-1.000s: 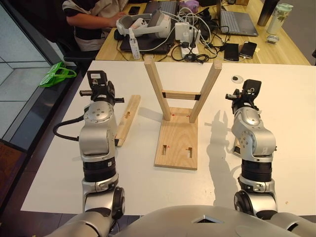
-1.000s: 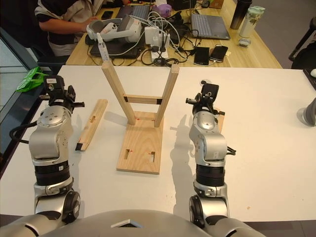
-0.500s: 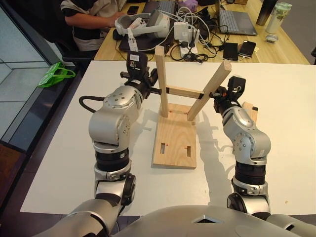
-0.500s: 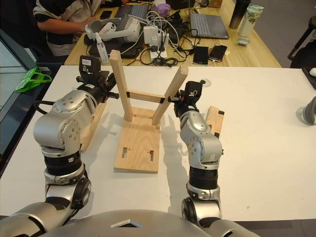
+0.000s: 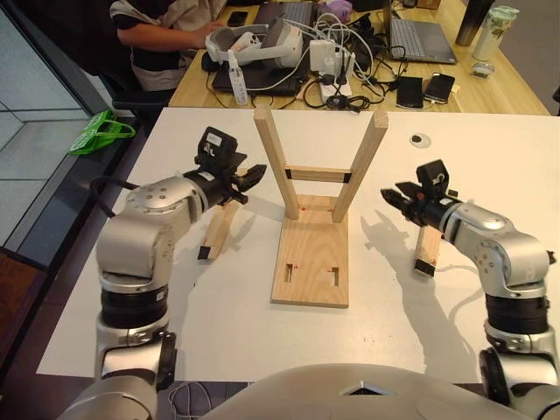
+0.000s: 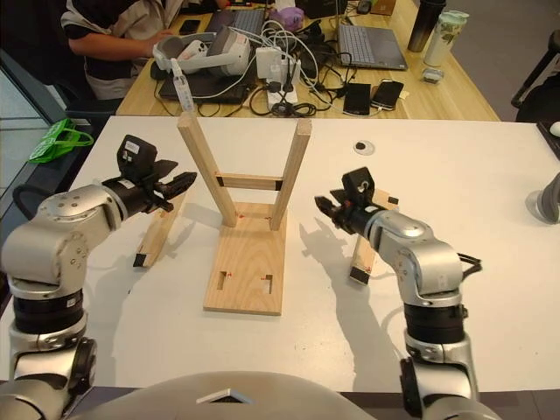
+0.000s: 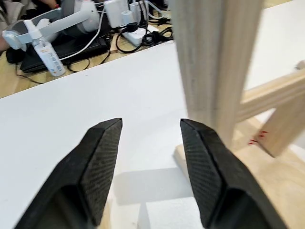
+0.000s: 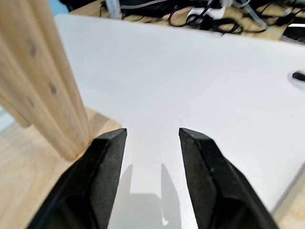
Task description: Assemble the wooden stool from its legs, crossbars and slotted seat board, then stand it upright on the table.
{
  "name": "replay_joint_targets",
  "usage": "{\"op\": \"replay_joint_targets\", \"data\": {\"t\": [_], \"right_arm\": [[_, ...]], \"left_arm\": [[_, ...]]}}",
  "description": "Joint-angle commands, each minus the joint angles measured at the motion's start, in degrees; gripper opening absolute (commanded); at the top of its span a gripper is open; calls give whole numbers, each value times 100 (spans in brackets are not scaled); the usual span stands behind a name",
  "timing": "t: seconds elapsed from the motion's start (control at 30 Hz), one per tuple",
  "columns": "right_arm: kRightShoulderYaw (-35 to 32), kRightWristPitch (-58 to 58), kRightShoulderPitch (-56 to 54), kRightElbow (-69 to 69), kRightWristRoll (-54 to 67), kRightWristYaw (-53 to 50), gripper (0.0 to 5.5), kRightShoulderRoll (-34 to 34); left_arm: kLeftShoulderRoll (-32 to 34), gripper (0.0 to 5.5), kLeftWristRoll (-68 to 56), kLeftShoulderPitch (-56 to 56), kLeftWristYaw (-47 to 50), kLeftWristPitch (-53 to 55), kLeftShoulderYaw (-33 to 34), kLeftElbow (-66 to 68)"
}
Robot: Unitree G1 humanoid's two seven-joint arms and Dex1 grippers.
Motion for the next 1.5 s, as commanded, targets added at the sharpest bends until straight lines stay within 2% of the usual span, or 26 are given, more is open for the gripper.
{"op": "replay_joint_targets", "data": {"t": [0.03, 0.1, 0.2, 0.37, 0.47, 0.73, 0.83, 1.1, 1.3, 1.5], "right_arm": [[329, 586, 574, -944, 852, 1074, 271, -692], [576, 584, 887, -1541, 1301, 1675, 301, -994], [945, 388, 974, -1709, 1308, 1883, 330, -1151], [2279, -640, 585, -1591, 308, 2337, 330, -1630], [2825, -1318, 478, -1523, -233, 2590, 330, -1771], [3384, -1765, 324, -1063, -977, 2566, 330, -1644], [3429, -1800, 297, -836, -1215, 2389, 330, -1483], [3059, -1930, -28, 59, -1676, 1502, 330, -692], [2767, -2193, -278, 637, -1952, 1031, 330, -284], [2452, -2252, -287, 638, -2105, 929, 330, -372]], "left_arm": [[781, 293, -777, 821, -1117, 139, -46, -699], [1267, 319, -790, 1336, -1547, -97, -610, -1037], [1642, 325, -611, 1554, -1821, -495, -1214, -1132], [2204, 325, 238, 1327, -2325, -1484, -2471, -943], [2416, 325, 516, 1270, -2690, -1951, -2819, -849], [2338, 325, 1244, 1049, -3060, -2638, -3455, -284], [2045, 325, 1511, 811, -2917, -2573, -3620, -53], [1022, 325, 2148, -27, -2093, -2432, -3598, 1125], [672, 325, 2419, -396, -1806, -2597, -3458, 1796], [674, 325, 2276, -143, -1844, -2391, -3231, 1383]]}}
